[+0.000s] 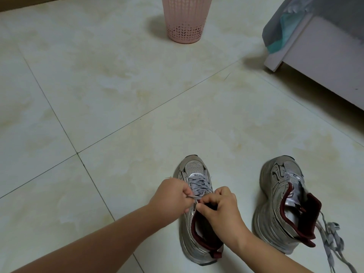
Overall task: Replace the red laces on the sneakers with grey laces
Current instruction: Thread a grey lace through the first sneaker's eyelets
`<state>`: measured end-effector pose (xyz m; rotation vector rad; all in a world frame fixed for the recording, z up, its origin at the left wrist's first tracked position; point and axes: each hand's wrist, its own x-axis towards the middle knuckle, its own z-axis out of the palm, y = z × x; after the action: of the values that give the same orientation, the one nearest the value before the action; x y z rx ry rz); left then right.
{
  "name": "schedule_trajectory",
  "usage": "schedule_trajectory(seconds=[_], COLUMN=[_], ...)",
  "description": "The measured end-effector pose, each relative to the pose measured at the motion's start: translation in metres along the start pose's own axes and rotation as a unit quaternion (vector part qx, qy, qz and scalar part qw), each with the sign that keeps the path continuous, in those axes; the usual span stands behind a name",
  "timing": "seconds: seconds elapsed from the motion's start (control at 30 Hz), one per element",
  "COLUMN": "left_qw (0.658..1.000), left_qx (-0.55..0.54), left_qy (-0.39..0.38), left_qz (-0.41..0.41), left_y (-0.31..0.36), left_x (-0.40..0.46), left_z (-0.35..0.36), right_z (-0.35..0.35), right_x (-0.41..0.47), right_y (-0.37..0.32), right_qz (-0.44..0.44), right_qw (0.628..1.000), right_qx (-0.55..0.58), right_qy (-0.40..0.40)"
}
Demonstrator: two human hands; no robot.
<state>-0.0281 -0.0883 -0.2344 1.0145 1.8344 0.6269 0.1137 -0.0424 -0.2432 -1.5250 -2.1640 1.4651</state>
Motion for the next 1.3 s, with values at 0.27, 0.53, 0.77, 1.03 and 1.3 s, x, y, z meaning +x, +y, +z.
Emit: schedule_trajectory(seconds=[0.27, 0.53, 0.77, 1.03, 1.3], left_qw=[0.997, 0.946, 0.971, 0.958, 0.971], left_qx=[-0.069, -0.269, -0.202, -0.216, -0.163], left_qy=[0.019, 0.006, 0.045, -0.015, 0.041], left_qz=[-0.035, -0.182, -0.118, -0.190, -0.168], left_y=[-0.004, -0.007, -0.001, 0.005, 0.002], left_x=[0.002, -0.005, -0.007, 0.001, 0.004], left_z=[0.002, 0.008, 0.008, 0.010, 0.015], right_z=[-0.001, 0.001, 0.001, 0.002, 0.004], right_x=[0.002, 0.003, 0.004, 0.006, 0.006], right_y=[0.001, 0.001, 0.003, 0.002, 0.000], right_qz=[-0.041, -0.080, -0.082, -0.098, -0.085], right_qw=[0.998, 0.991, 0.990, 0.983, 0.980], right_qx=[-0.044, -0.105, -0.110, -0.150, -0.176], right_qy=[-0.008, 0.007, 0.017, 0.032, 0.034])
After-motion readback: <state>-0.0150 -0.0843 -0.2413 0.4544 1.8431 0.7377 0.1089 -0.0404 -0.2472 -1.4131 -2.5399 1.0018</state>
